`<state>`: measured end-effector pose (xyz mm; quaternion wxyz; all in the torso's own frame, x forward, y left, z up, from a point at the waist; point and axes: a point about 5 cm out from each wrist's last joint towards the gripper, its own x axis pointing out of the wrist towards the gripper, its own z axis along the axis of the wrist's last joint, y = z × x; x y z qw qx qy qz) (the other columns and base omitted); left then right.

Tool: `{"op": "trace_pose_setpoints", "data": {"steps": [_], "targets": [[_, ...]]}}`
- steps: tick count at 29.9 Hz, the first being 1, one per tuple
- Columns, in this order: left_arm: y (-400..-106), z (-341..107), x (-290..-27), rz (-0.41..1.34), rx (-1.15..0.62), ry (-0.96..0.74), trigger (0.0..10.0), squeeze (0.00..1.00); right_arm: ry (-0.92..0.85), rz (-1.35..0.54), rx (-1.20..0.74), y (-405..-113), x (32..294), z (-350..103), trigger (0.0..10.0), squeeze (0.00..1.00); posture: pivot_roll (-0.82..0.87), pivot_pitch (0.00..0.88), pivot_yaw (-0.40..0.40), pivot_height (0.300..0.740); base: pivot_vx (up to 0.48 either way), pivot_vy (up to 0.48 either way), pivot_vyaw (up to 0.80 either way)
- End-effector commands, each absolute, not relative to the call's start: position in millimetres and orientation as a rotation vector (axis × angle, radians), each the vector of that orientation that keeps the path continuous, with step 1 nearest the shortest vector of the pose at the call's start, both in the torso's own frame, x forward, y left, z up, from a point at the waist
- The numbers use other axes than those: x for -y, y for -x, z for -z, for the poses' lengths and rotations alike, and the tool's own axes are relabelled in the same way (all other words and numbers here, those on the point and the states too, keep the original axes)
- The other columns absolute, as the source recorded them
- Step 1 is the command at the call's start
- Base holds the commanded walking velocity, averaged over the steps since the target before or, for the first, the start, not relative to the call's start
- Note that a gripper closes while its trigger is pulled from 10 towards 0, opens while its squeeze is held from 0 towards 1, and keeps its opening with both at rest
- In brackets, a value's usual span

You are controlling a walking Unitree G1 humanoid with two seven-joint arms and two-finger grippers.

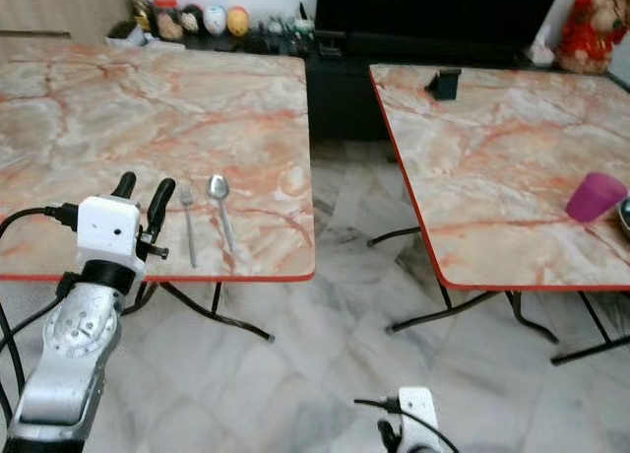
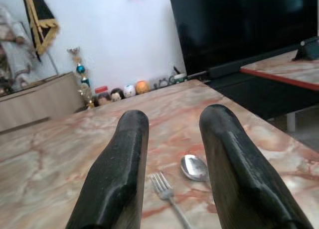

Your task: Setting the table

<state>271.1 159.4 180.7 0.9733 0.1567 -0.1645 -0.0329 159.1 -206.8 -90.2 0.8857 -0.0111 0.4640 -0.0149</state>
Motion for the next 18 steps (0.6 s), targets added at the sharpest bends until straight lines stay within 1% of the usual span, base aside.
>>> {"op": "trace_pose_setpoints", "data": {"steps": [1, 3, 7, 8, 10, 11, 13, 14, 15, 16, 18], "targets": [[-270, -183, -165, 0.045, 0.338, -0.335, 10.0, 0.0, 0.023, 0.018, -0.946, -163, 202, 89, 10.0, 0.0, 0.08, 0.0, -0.059, 0.74, 0.0, 0.285, 0.8], [-269, -177, -170, 0.026, 0.317, -0.34, 10.0, 0.0, 0.021, 0.02, -0.948, -163, 202, 89, 10.0, 0.0, 0.08, 0.0, -0.06, 0.74, 0.0, 0.285, 0.61], [-262, -159, -183, -0.018, 0.26, -0.374, 10.0, 0.0, 0.012, 0.023, -0.947, -163, 201, 89, 10.0, 0.0, 0.08, 0.0, -0.057, 0.74, 0.0, 0.286, 0.0], [-257, -153, -192, -0.08, 0.241, -0.381, 10.0, 0.0, 0.009, 0.026, -0.946, -163, 202, 89, 10.0, 0.0, 0.08, 0.0, -0.057, 0.74, 0.0, 0.285, 0.0], [-254, -149, -200, -0.14, 0.229, -0.387, 10.0, 0.0, 0.009, 0.027, -0.946, -163, 202, 89, 10.0, 0.0, 0.08, 0.0, -0.057, 0.74, 0.0, 0.285, 0.0], [-251, -145, -210, -0.202, 0.209, -0.397, 10.0, 0.0, 0.01, 0.027, -0.947, -163, 202, 89, 10.0, 0.0, 0.09, 0.0, -0.058, 0.74, 0.0, 0.285, 0.0], [-247, -140, -221, -0.266, 0.185, -0.41, 10.0, 0.0, 0.01, 0.027, -0.946, -163, 202, 89, 10.0, 0.0, 0.09, 0.0, -0.059, 0.74, 0.0, 0.287, 0.0], [-247, -140, -221, -0.266, 0.185, -0.41, 10.0, 0.0, 0.01, 0.027, -0.946, -163, 202, 89, 10.0, 0.0, 0.09, 0.0, -0.059, 0.74, 0.0, 0.285, 0.0], [-244, -135, -229, -0.308, 0.162, -0.428, 10.0, 0.0, 0.009, 0.027, -0.946, -163, 202, 89, 10.0, 0.0, 0.09, 0.0, -0.059, 0.74, 0.0, 0.285, 0.0], [-237, -126, -244, -0.401, 0.113, -0.494, 10.0, 0.0, 0.01, 0.027, -0.947, -163, 202, 89, 10.0, 0.0, 0.09, 0.0, -0.059, 0.74, 0.0, 0.289, 0.0], [-230, -117, -259, -0.512, 0.064, -0.515, 10.0, 0.0, 0.011, 0.027, -0.947, -163, 201, 89, 10.0, 0.0, 0.09, 0.0, -0.058, 0.74, 0.0, 0.285, 0.0]]}}
